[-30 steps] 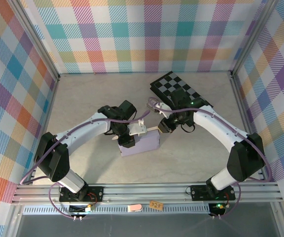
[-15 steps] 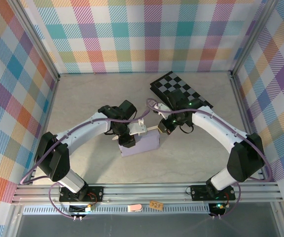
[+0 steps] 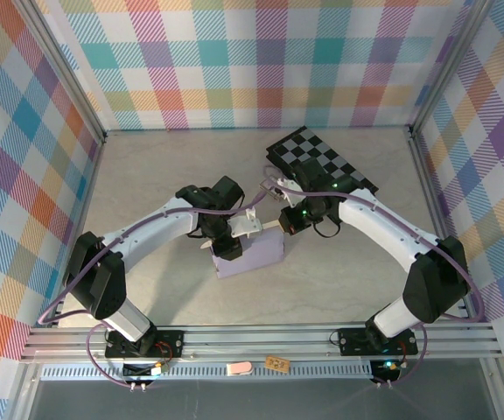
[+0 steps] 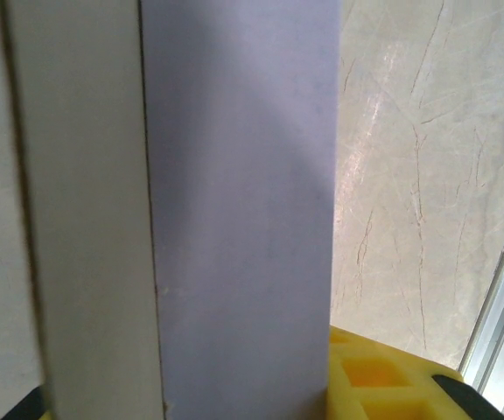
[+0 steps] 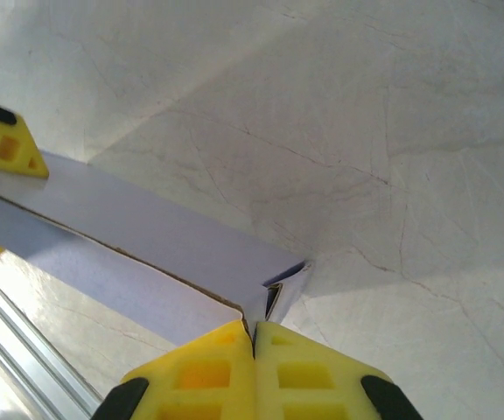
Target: Fold the paper box
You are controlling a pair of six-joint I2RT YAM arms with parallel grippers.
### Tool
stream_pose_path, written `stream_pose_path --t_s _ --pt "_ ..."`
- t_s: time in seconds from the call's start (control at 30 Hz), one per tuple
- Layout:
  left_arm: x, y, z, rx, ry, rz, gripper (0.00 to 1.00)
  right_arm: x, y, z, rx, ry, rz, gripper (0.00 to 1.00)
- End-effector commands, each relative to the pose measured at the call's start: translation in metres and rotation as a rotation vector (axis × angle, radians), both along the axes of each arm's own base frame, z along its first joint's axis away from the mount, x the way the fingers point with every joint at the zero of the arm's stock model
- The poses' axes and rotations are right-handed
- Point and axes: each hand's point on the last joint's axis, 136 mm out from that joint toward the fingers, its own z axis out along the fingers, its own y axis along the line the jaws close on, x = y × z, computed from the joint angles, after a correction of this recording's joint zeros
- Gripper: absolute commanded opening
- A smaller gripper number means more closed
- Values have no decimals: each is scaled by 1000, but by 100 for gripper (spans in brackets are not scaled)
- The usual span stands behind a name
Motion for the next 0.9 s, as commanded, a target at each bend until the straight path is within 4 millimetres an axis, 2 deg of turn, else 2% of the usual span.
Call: stream_pose_path --t_s 0.0,0.13,0.6,0.87 --pt "13 3 -11 40 -13 48 30 -2 6 10 51 37 -97 0" --pt "15 3 -11 41 -20 55 29 -3 8 8 74 45 -117 0" --pt "19 7 -13 71 -28 74 29 -21 3 -19 81 -28 -135 0" --pt "27 6 -14 74 -44 114 33 -32 -4 -44 40 -106 -126 0"
